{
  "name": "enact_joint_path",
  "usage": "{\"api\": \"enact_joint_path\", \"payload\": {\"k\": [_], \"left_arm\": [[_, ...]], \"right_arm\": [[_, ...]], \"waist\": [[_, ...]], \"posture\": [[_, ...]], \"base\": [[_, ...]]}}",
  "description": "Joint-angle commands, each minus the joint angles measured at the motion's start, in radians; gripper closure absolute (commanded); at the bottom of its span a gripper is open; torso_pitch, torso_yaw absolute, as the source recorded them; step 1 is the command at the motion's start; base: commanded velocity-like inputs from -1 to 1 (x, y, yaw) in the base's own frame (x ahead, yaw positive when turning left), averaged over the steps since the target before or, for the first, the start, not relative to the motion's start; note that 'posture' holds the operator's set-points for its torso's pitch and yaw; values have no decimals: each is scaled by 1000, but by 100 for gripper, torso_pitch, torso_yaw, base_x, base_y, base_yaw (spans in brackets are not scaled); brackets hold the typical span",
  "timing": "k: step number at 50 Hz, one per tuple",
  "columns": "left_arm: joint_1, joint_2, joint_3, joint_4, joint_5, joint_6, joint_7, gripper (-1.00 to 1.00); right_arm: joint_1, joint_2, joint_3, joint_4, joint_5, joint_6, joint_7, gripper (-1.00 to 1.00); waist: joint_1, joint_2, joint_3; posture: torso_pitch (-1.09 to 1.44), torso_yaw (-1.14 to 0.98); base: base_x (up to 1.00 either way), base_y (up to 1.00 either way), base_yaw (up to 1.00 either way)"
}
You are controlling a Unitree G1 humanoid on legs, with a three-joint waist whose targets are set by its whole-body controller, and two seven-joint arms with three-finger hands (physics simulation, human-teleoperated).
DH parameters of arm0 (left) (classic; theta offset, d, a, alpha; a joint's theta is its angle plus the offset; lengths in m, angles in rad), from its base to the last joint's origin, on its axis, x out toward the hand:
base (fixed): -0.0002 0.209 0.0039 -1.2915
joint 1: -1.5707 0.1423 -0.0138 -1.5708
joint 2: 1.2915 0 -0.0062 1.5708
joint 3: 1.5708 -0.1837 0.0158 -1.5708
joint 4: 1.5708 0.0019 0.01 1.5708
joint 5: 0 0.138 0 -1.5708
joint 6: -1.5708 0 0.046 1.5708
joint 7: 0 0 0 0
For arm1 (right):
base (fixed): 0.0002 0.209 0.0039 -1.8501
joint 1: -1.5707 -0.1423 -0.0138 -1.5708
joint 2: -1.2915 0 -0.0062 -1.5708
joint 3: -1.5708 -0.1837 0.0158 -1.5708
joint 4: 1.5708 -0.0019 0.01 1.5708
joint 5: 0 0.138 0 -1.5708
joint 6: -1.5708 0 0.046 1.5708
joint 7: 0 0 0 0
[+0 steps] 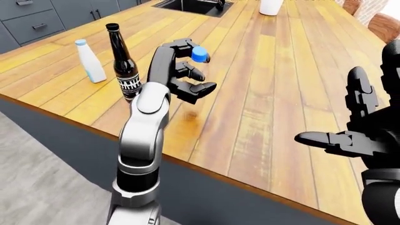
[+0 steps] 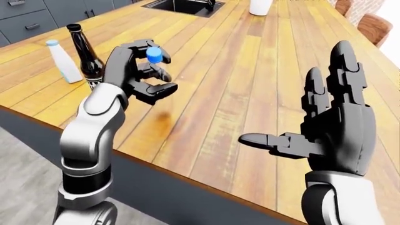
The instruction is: Move the drinks to the dining counter.
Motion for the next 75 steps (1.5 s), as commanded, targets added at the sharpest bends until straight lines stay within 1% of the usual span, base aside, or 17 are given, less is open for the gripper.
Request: {"api": "enact_joint_path", "payload": {"k": [1, 13, 17, 20, 23, 26, 29, 42, 49, 56, 57, 62, 63, 64, 70, 73, 75], "left_arm": [[-43, 0, 5, -48, 0, -44, -3, 69], [-29, -3, 7, -48, 10, -50, -14, 47], [-27, -3, 7, -47, 11, -53, -15, 45], [-23, -2, 8, -42, 10, -61, -16, 38], [-21, -2, 7, -42, 9, -62, -18, 22], [-24, -2, 7, -46, 9, -58, -20, 15], [-26, 0, 10, -49, 6, -55, -22, 10], [-29, 2, 6, -68, 3, -38, -31, -12], [-25, 5, 8, -68, 8, -44, -37, -17], [-1, 10, 5, -84, 14, -44, -48, -40], [3, 36, 36, -124, 6, -17, -66, -65], [14, 54, 42, -151, -10, 0, -63, -82], [16, 55, 41, -154, -10, 2, -63, -83], [19, 56, 41, -160, -12, 4, -64, -89], [35, 62, 46, -181, -20, 6, -61, -98], [58, 61, 41, -229, -22, 28, -61, -100], [64, 62, 47, -277, -26, 62, -63, -100]], "right_arm": [[-13, -5, -16, -18, -24, -24, 12, -100], [-13, 5, -15, -18, -38, -20, 24, -100], [-15, 13, -16, -18, -48, -14, 33, -100], [-13, 17, -16, -18, -52, -15, 38, -100], [-11, 22, -13, -18, -60, -14, 41, -100], [-13, 39, -17, -18, -78, -6, 60, -100], [-14, 41, -22, -18, -78, -3, 64, -100], [-12, 36, -19, -18, -76, -9, 60, -100], [-9, 50, -19, -18, -93, -9, 76, -100], [-5, 49, -19, -18, -93, -13, 76, -100], [-14, 47, -14, -18, -94, -7, 73, -100], [-19, 25, -13, -18, -69, -8, 49, -100], [-18, 23, -12, -18, -68, -10, 47, -100], [-17, 24, -12, -18, -69, -11, 49, -100], [-11, 31, -14, -18, -78, -14, 58, -100], [-9, 35, -14, -18, -83, -15, 64, -100], [-8, 37, -18, -18, -85, -15, 69, -100]], "waist": [[0, -2, -25], [-1, 1, -25], [-2, 1, -24], [-1, 1, -24], [-1, 1, -24], [-2, 1, -24], [-2, 1, -24], [-1, 2, -25], [-1, 2, -24], [-1, 3, -25], [-1, 3, -25], [-4, 7, -24], [-3, 7, -24], [-3, 7, -25], [-1, 6, -25], [-2, 6, -26], [-2, 7, -25]], "posture": [[0, 0], [0, 0], [0, 0], [0, 0], [0, 0], [0, 0], [0, 0], [0, 0], [0, 0], [0, 0], [0, 0], [0, 0], [0, 0], [0, 0], [0, 0], [0, 0], [0, 0]], "base": [[0, 0, 0], [0, 0, 0], [0, 0, 0], [0, 0, 0], [0, 0, 0], [0, 0, 0], [0, 0, 0], [0, 0, 0], [0, 0, 0], [0, 0, 0], [0, 0, 0], [0, 0, 0], [0, 0, 0], [0, 0, 0], [0, 0, 0], [0, 0, 0], [0, 0, 0]]}}
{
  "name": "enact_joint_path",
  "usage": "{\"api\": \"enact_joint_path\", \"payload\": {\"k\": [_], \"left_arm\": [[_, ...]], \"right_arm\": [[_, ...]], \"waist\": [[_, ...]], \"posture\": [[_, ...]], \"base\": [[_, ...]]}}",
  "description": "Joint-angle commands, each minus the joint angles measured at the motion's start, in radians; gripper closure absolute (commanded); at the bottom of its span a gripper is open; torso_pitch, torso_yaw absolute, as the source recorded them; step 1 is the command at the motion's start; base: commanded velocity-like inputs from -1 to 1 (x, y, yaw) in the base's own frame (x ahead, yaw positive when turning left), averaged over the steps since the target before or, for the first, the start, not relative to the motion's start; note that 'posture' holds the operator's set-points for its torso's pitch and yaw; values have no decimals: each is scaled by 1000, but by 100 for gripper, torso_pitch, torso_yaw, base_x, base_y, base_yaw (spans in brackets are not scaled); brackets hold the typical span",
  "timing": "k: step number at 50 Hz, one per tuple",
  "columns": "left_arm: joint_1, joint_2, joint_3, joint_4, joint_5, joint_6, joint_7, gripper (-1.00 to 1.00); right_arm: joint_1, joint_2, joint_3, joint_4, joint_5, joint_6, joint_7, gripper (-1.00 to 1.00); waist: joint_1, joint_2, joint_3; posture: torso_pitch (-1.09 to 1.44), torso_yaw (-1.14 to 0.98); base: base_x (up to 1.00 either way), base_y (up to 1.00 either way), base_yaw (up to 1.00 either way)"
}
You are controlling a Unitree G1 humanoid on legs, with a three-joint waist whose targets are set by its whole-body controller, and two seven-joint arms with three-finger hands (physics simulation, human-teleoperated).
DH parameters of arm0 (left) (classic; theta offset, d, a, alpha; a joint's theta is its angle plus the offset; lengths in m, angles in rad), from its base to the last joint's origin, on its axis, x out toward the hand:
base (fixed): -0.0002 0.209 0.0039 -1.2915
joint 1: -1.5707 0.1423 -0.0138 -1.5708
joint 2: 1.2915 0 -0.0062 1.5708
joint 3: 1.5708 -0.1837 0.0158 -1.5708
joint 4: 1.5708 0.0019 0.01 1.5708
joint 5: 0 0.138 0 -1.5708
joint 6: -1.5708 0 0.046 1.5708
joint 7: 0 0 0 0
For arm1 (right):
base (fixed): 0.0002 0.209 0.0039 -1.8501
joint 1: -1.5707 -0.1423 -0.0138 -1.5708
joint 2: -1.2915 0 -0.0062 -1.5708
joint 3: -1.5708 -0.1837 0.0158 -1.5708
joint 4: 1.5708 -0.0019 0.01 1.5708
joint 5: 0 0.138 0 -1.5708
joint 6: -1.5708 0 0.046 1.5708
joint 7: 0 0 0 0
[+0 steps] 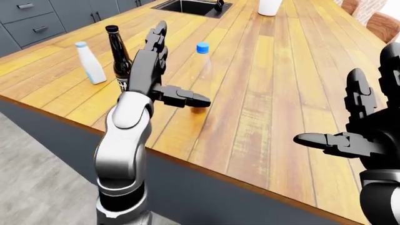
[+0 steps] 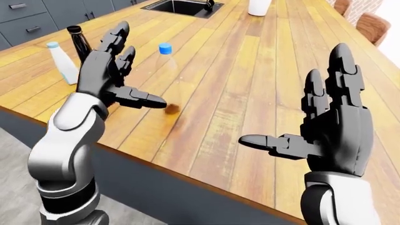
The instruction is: Move the drinks to the dining counter.
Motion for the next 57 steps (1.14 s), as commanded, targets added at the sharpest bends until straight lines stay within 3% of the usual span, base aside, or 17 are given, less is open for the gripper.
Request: {"api": "enact_joint_path", "payload": {"k": [1, 9, 16, 20, 21, 24, 26, 28, 30, 31, 33, 35, 38, 41, 44, 50, 57], "left_arm": [[-27, 7, 11, -76, -5, 5, 1, -100], [29, 28, 31, -265, -33, 107, 2, -100], [48, 60, 72, -475, -83, 259, 1, -100], [55, 86, 132, -575, -133, 336, -7, -100], [60, 107, 185, -590, -168, 340, -19, -100], [77, 181, 300, -595, -332, 331, 42, -100], [127, 266, 397, -595, -539, 297, 152, -100], [198, 393, 481, -595, -811, 228, 333, -100], [281, 571, 537, -595, -1123, 106, 561, -100], [324, 647, 554, -595, -1214, 36, 634, -100], [410, 754, 623, -595, -1328, -81, 712, -100], [493, 799, 685, -595, -1364, -160, 729, -100], [600, 780, 802, -595, -1346, -237, 724, -100], [673, 740, 823, -595, -1269, -319, 710, -100], [773, 715, 801, -595, -1176, -421, 676, -100], [848, 617, 944, -595, -1155, -420, 575, -100], [878, 456, 960, -595, -1009, -430, 415, -100]], "right_arm": [[-14, -23, -29, -21, 9, -27, -2, -100], [18, -89, -95, -21, 113, -63, -46, -100], [71, -151, -184, -21, 214, -109, -65, -100], [100, -180, -261, -21, 276, -129, -74, -100], [130, -212, -318, -21, 339, -158, -88, -100], [194, -238, -411, -21, 398, -203, -94, -100], [229, -240, -504, -21, 448, -222, -96, -100], [280, -211, -614, -21, 507, -232, -54, -100], [335, -172, -705, -21, 538, -255, -8, -100], [363, -145, -752, -21, 558, -262, 21, -100], [423, -60, -864, -21, 593, -275, 105, -100], [446, -5, -956, -21, 634, -265, 158, -100], [473, 65, -1129, -21, 725, -245, 217, -100], [475, 85, -1227, -10, 777, -230, 242, -100], [466, 81, -1261, 21, 767, -223, 267, -100], [457, 5, -1344, 263, 681, -209, 398, -100], [451, -4, -1377, 486, 544, -228, 569, -100]], "waist": [[0, -1, -22], [0, 0, -17], [-1, 1, -11], [0, 1, -7], [0, 2, -5], [1, 4, 0], [0, 7, 2], [-2, 12, 3], [-6, 17, 6], [-8, 20, 9], [-9, 22, 16], [-8, 24, 22], [-5, 31, 28], [-4, 40, 33], [-5, 44, 34], [-8, 41, 33], [-5, 35, 31]], "posture": [[0, 0], [0, 0], [0, 0], [0, 0], [0, 0], [0, 0], [0, 0], [0, 0], [0, 0], [0, 0], [0, 0], [0, 0], [0, 0], [0, 0], [0, 0], [0, 0], [0, 0]], "base": [[0, 0, 0], [0, 0, 0], [0, 0, 0], [0, 0, 0], [0, 0, 0], [0, 0, 0], [0, 0, 0], [0, 0, 0], [0, 0, 0], [0, 0, 0], [0, 0, 0], [0, 0, 0], [0, 0, 0], [0, 0, 0], [0, 0, 0], [0, 0, 0], [0, 0, 0]]}}
